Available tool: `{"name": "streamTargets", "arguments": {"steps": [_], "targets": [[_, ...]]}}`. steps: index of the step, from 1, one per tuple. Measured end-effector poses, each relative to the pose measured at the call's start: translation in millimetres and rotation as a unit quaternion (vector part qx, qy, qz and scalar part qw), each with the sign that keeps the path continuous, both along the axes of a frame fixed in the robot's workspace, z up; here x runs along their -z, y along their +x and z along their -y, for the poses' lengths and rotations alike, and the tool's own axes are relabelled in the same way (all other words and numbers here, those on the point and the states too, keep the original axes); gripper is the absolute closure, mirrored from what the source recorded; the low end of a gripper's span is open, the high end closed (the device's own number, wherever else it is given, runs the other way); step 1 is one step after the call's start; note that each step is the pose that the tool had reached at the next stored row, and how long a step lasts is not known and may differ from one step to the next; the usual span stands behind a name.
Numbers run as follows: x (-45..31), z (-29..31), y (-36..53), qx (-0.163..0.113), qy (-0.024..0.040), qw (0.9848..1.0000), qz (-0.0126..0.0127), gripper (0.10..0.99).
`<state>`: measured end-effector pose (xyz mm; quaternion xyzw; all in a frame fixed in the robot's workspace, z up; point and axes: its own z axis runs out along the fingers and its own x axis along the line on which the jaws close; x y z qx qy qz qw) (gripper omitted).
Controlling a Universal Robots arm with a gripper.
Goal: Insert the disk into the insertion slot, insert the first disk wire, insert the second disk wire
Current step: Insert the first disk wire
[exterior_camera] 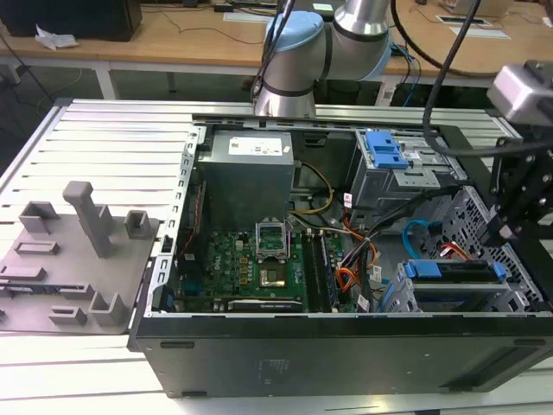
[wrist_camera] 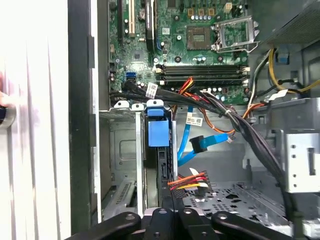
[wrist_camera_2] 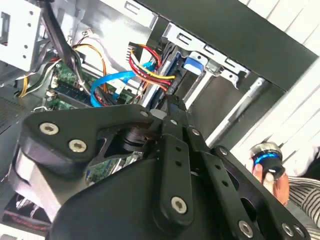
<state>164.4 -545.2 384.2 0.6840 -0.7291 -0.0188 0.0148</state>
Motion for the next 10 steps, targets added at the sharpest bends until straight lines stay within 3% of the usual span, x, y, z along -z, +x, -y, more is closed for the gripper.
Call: {"name": "streamTargets", "arguments": {"steps": [3, 7, 10], "targets": [[-1.3, 0.0, -1.3, 0.0, 0.0001, 1.0, 0.0, 0.98], [-1.0, 0.0, -15.2, 0.0, 0.0002, 1.0, 0.0, 0.98], [-1.0, 0.1, -16.1, 0.0, 0.0001, 1.0, 0.0, 0.98]]}}
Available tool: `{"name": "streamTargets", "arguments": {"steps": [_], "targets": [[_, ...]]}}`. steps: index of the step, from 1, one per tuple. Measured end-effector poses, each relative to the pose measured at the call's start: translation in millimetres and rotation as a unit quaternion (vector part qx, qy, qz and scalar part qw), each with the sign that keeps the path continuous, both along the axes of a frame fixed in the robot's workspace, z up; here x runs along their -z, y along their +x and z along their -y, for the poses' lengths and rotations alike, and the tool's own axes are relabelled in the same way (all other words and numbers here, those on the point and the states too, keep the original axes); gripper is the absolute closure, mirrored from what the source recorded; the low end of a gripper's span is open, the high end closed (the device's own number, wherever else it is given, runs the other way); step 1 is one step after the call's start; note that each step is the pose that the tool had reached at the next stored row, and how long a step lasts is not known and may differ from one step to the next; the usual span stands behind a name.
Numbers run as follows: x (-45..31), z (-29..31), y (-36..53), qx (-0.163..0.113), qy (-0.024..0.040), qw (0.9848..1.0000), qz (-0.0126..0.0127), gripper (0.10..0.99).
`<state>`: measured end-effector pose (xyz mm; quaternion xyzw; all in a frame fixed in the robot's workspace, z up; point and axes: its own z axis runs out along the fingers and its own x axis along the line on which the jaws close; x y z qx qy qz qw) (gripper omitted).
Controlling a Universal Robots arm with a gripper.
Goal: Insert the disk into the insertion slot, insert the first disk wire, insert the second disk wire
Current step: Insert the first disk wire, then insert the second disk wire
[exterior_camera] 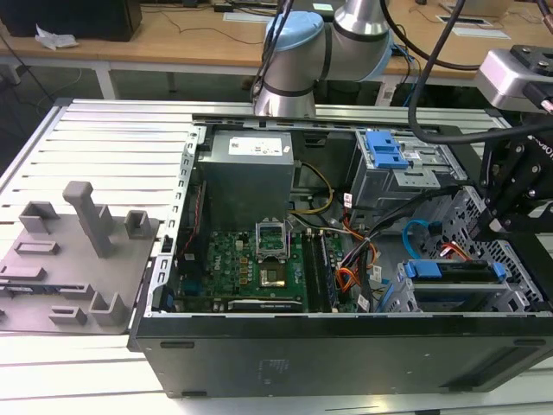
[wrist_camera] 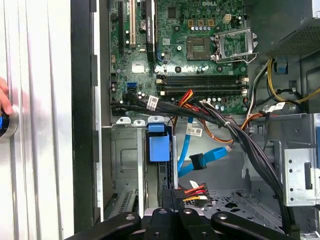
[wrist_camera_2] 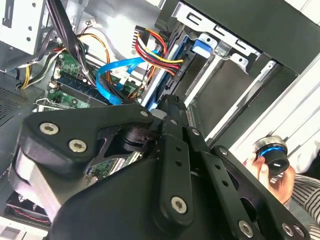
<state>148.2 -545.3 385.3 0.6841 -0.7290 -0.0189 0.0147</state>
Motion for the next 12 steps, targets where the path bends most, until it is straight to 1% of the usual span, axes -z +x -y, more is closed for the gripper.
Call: {"name": "streamTargets", "arguments": {"steps": [12], "targets": [[0.0, 0.0, -0.5, 0.0, 0.0, 1.0, 0.0, 0.973]]}}
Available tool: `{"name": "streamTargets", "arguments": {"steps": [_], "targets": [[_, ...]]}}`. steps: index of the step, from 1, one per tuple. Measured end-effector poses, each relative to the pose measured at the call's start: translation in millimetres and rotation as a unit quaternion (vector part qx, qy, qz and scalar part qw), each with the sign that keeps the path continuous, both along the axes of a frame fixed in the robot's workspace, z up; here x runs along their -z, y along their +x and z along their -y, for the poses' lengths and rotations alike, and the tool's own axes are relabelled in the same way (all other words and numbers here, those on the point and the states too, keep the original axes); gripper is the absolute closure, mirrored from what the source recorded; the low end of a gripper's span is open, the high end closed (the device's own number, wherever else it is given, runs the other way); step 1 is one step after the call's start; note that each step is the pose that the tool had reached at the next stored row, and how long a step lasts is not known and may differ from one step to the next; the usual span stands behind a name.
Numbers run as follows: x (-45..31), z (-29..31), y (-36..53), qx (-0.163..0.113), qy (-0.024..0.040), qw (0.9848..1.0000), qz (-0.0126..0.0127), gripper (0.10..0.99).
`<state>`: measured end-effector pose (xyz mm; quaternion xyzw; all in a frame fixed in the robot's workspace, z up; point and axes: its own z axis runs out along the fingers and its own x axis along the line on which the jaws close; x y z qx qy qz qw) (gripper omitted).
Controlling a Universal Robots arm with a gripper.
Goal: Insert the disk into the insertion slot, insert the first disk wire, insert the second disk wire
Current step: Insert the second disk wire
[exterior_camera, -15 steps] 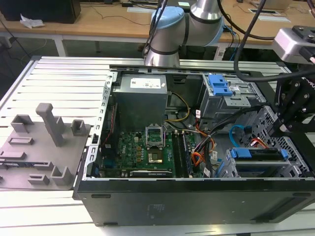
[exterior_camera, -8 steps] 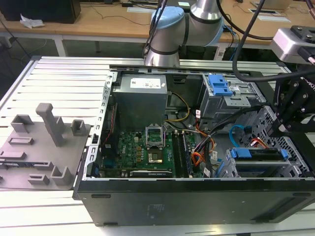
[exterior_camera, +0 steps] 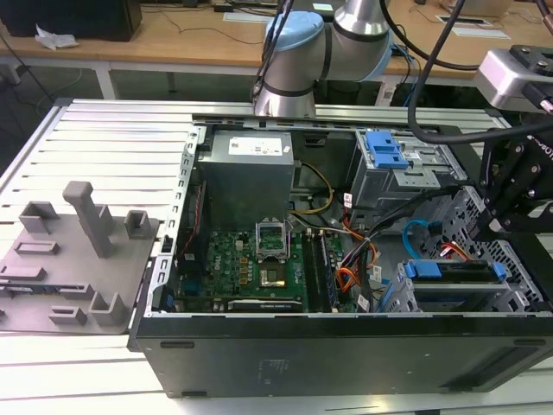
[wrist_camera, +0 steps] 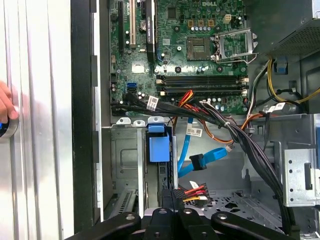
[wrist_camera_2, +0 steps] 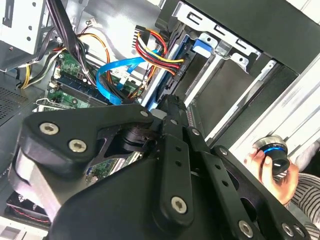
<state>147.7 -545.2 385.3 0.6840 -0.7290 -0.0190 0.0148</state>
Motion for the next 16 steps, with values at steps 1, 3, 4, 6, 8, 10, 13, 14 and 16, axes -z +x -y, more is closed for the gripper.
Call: {"name": "streamTargets", "arguments": {"steps": [1, 3, 4, 6, 8, 10, 13, 14, 16], "targets": [[0.0, 0.0, 0.0, 0.0, 0.0, 1.0, 0.0, 0.973], [0.0, 0.0, -0.1, 0.0, 0.0, 1.0, 0.0, 0.851], [0.0, 0.0, -0.1, 0.0, 0.0, 1.0, 0.0, 0.851], [0.0, 0.0, -0.1, 0.0, 0.0, 1.0, 0.0, 0.784], [0.0, 0.0, -0.1, 0.0, 0.0, 1.0, 0.0, 0.784], [0.0, 0.0, -0.1, 0.0, 0.0, 1.0, 0.0, 0.784], [0.0, -3.0, -0.2, 0.0, 0.0, 1.0, 0.0, 0.784], [0.0, -5.6, -0.2, 0.0, 0.0, 1.0, 0.0, 0.784], [0.0, -9.9, -0.2, 0.0, 0.0, 1.0, 0.0, 0.784]]}}
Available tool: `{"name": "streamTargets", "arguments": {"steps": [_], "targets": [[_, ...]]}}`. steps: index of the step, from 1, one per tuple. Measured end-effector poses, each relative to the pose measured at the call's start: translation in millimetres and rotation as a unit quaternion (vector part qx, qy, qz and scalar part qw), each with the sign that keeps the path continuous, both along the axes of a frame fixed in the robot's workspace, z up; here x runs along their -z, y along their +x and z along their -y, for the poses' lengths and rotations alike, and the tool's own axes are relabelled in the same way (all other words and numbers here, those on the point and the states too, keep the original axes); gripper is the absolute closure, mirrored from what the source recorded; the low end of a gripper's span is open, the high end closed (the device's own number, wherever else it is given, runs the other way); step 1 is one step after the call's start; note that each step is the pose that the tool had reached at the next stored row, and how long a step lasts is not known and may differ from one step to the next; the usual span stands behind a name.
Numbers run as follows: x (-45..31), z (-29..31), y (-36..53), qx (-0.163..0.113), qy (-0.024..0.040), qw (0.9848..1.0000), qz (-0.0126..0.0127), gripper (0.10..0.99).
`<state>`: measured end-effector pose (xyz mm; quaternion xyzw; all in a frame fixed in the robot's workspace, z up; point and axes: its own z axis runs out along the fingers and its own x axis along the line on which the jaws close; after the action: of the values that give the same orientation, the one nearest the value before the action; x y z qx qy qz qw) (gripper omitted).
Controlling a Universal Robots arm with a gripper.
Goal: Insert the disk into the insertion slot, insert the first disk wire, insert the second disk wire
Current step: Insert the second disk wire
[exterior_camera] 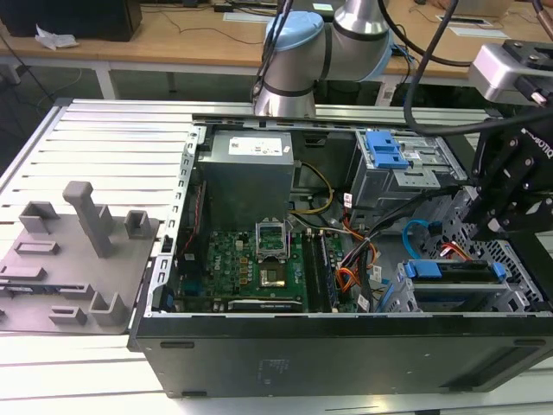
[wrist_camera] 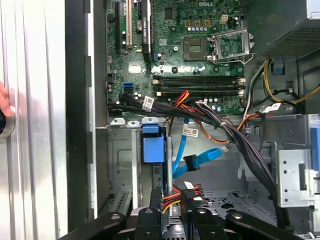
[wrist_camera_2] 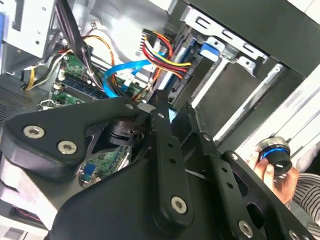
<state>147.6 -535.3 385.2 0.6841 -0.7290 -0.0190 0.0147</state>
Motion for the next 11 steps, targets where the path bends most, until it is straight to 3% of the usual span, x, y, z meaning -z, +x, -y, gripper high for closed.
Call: {"name": "streamTargets", "arguments": {"steps": [4, 6, 11], "targets": [[0.0, -16.3, 0.0, -0.001, 0.0, 1.0, 0.0, 0.784], [0.6, -18.0, 0.0, -0.005, 0.0002, 1.0, 0.0, 0.784], [2.2, -19.7, 0.0, -0.046, 0.0001, 0.999, 0.0, 0.784]]}}
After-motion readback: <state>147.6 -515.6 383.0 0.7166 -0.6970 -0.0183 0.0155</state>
